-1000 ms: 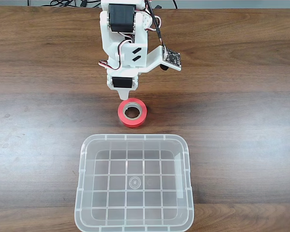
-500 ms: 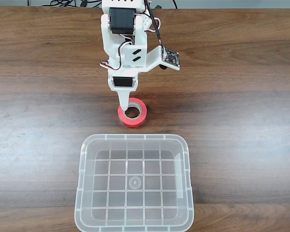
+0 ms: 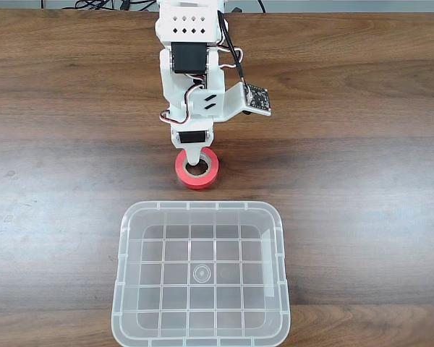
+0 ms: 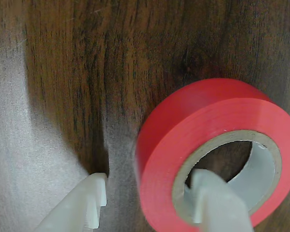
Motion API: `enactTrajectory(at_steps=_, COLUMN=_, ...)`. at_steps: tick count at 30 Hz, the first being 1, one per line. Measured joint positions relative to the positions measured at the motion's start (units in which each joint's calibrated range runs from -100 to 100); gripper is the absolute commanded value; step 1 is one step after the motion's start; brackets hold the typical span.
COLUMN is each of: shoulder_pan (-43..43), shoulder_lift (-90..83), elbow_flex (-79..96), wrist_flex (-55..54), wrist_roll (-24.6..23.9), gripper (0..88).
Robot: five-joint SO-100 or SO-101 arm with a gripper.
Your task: Grab the tape and place it in the box.
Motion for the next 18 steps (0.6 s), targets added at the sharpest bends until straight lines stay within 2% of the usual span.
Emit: enactTrajectory(at_steps=18, shoulder_pan=0.0, shoulder_lift=0.2, elbow_flex=-2.4, wrist_flex=1.5, wrist_roll=1.0, gripper=6.7)
